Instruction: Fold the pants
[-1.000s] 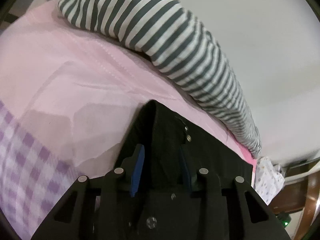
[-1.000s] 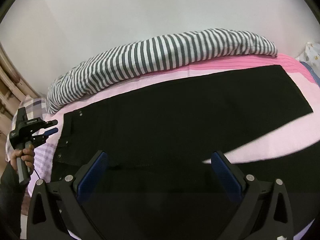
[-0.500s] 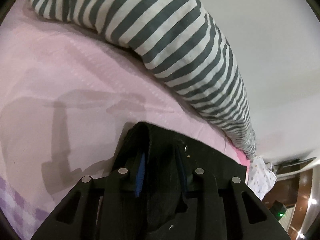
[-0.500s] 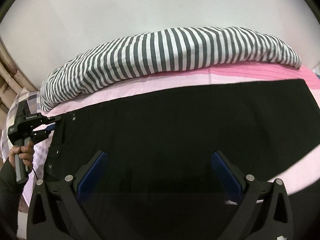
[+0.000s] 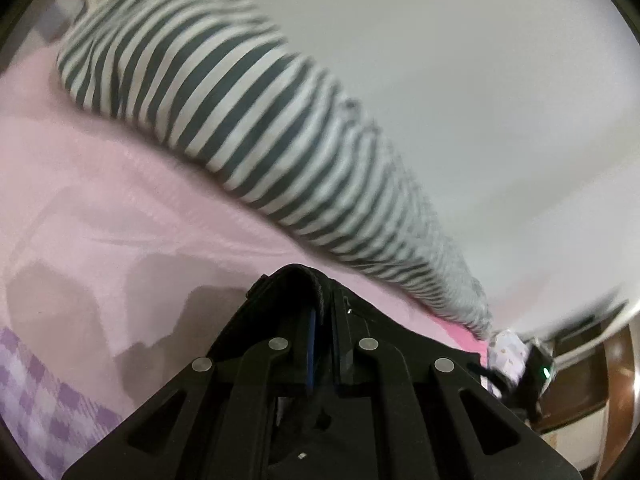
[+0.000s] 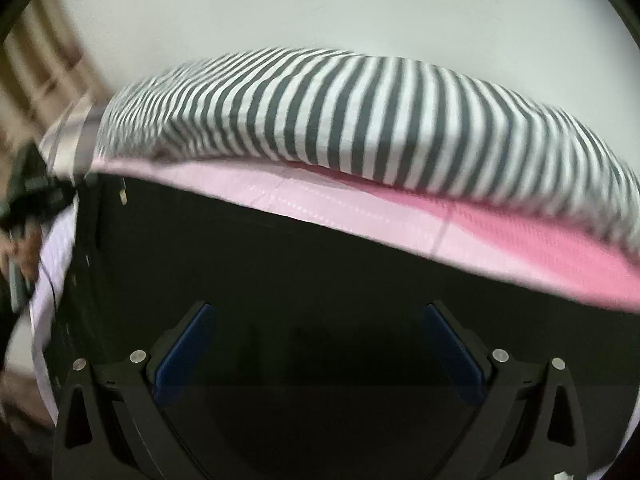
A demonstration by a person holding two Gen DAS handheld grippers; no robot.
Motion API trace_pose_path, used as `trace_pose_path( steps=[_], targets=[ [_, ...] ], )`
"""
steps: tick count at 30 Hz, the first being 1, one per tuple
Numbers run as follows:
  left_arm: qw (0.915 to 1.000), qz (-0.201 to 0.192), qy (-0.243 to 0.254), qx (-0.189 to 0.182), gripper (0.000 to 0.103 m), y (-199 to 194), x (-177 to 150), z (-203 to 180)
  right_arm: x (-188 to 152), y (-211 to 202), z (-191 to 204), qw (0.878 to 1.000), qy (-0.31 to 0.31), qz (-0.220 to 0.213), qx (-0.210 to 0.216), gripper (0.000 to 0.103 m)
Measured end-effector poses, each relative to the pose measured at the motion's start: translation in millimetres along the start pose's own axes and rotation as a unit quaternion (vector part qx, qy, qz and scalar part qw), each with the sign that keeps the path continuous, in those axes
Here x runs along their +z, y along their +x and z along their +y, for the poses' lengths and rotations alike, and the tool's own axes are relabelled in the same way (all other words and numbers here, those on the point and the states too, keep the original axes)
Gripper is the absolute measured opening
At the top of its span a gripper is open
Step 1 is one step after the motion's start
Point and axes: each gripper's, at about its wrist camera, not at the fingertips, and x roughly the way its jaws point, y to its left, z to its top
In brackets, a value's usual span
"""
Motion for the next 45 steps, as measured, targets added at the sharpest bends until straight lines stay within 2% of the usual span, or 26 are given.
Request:
trace_pose_path(
  steps=[2, 8, 13, 15, 19, 23, 26, 28, 30, 33, 35, 40, 45],
  targets=[
    [0.9997, -0.015, 0.015, -0.011, 0.006, -12.0, -5.6, -11.2, 12.4, 6.3, -4.1, 0.998, -0.045, 0.027, 0.019, 0.103],
    [0.9979, -0.045, 0.017, -0.044, 0.006, -43.4, -17.0, -23.3, 49.6, 25.4, -11.7, 0.986, -0.126, 0.082, 0.065, 0.089],
    [0.9966, -0.06, 0.014, -0.055, 0.006, -61.3, -28.5, -27.2, 77.0, 52.0, -13.8, 0.966, -0.188, 0.139, 0.108, 0.08],
    [0.9967, -0.061, 0.018, -0.05, 0.006, -68.7, -32.0, -28.1, 84.7, 62.5, -15.8, 0.957, -0.202, 0.164, 0.126, 0.079],
    [0.9971, -0.061, 0.02, -0.041, 0.006, -71.4, -35.3, -30.1, 93.4, 78.9, -28.1, 0.941, -0.217, 0.21, 0.153, 0.063],
    [0.9975, -0.059, 0.023, -0.031, 0.006, -71.2, -34.8, -32.8, 93.3, 81.4, -54.6, 0.935, -0.217, 0.235, 0.156, 0.057],
    [0.9978, -0.057, 0.022, -0.025, 0.006, -67.9, -32.6, -30.6, 87.3, 77.2, -75.7, 0.935, -0.208, 0.246, 0.146, 0.048],
    [0.998, -0.057, 0.021, -0.02, 0.006, -67.1, -32.7, -30.5, 82.5, 69.4, -88.1, 0.94, -0.199, 0.241, 0.137, 0.033],
    [0.9981, -0.056, 0.019, -0.018, 0.006, -65.7, -32.1, -30.6, 78.9, 63.5, -98.6, 0.945, -0.195, 0.234, 0.121, 0.023],
    [0.9982, -0.056, 0.021, -0.008, 0.006, -63.4, -31.6, -30.0, 72.3, 53.6, -100.6, 0.951, -0.197, 0.217, 0.098, 0.013],
    [0.9983, -0.055, 0.017, -0.005, 0.006, -62.0, -30.9, -28.5, 66.8, 42.9, -94.4, 0.956, -0.207, 0.195, 0.07, 0.011],
    [0.9963, -0.061, 0.053, 0.028, 0.006, -59.7, -32.9, -34.9, 44.8, 10.6, -66.7, 0.971, -0.201, 0.128, -0.011, 0.009],
    [0.995, -0.058, 0.077, 0.027, 0.006, -75.4, -44.0, -43.5, 13.9, -34.8, -42.4, 0.978, -0.177, 0.073, -0.083, 0.007]
  ],
)
